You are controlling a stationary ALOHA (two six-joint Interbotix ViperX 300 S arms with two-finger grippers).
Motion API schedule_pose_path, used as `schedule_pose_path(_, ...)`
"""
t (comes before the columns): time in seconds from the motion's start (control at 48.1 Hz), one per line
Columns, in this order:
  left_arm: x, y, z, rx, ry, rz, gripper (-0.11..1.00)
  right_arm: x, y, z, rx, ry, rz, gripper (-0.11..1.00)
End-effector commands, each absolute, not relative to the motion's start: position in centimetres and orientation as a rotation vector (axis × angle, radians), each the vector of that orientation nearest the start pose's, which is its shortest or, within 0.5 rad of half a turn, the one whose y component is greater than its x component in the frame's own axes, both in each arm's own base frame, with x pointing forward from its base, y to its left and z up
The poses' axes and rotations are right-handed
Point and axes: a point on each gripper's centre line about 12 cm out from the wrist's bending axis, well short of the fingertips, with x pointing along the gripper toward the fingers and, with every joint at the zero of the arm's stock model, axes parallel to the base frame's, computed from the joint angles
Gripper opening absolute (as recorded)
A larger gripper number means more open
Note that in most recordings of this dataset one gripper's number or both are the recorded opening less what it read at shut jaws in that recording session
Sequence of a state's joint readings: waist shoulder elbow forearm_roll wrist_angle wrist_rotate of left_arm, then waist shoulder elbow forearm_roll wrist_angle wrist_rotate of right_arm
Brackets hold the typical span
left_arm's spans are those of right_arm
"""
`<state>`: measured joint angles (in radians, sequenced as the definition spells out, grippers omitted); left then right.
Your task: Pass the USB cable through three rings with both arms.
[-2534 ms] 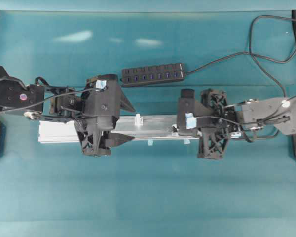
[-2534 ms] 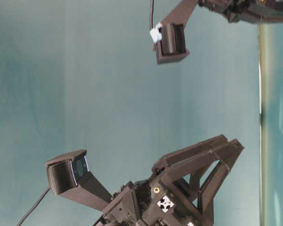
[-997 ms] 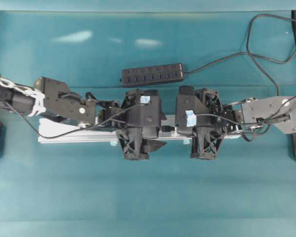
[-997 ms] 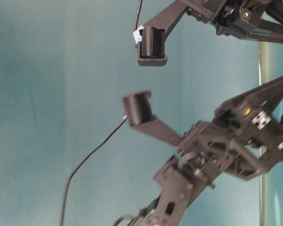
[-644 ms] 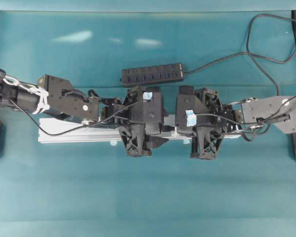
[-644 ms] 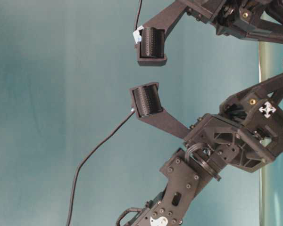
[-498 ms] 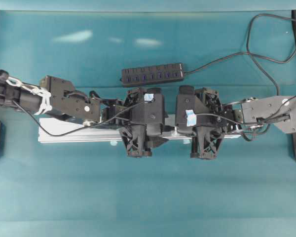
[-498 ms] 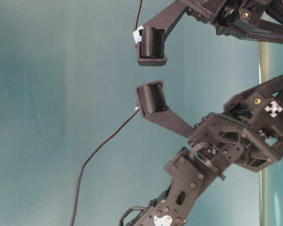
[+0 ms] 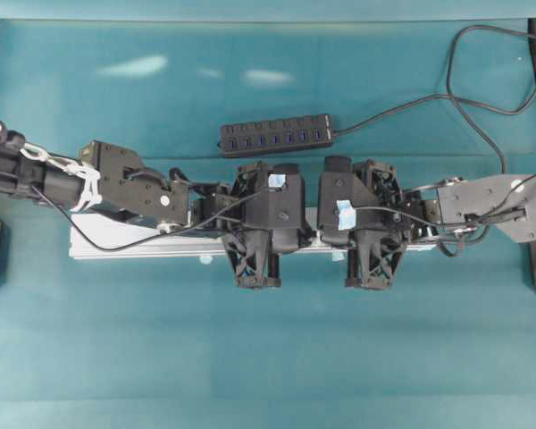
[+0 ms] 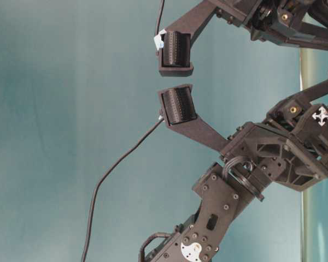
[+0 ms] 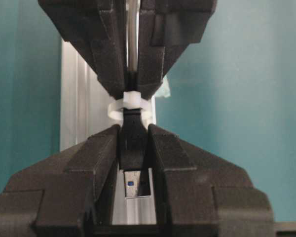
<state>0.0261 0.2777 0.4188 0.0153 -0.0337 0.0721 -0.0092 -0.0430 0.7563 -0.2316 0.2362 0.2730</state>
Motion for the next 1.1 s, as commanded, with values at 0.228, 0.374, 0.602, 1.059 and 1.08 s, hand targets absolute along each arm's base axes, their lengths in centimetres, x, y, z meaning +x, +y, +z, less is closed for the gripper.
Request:
schedule_pose_path(0.228,46.4,0.7,14.2,0.076,0.648,-0.013,0.20,34.4,-0.6,14.5,0.023,0.926,-0.074,-0.08)
schedule_pose_path(0.374,46.0,0.6,14.4,0.077,0.669,-0.015,0.20,34.2,-0.4,14.5,0.046,0.941,-0.084,0.00)
schedule_pose_path(0.602,45.2,0.8,14.6,0.080,0.675,-0.014,0.20,34.1,-0.5,14.4,0.092,0.953,-0.113,0.49)
schedule_pose_path(1.059,44.4,0.5,17.5,0.090,0.661,-0.021,0.20,35.1,-0.4,17.6,0.082,0.852,-0.100,0.87)
schedule_pose_path(1.08,44.3,0.5,17.7,0.090,0.666,-0.021,0.20,35.1,-0.5,17.8,0.081,0.846,-0.101,0.87)
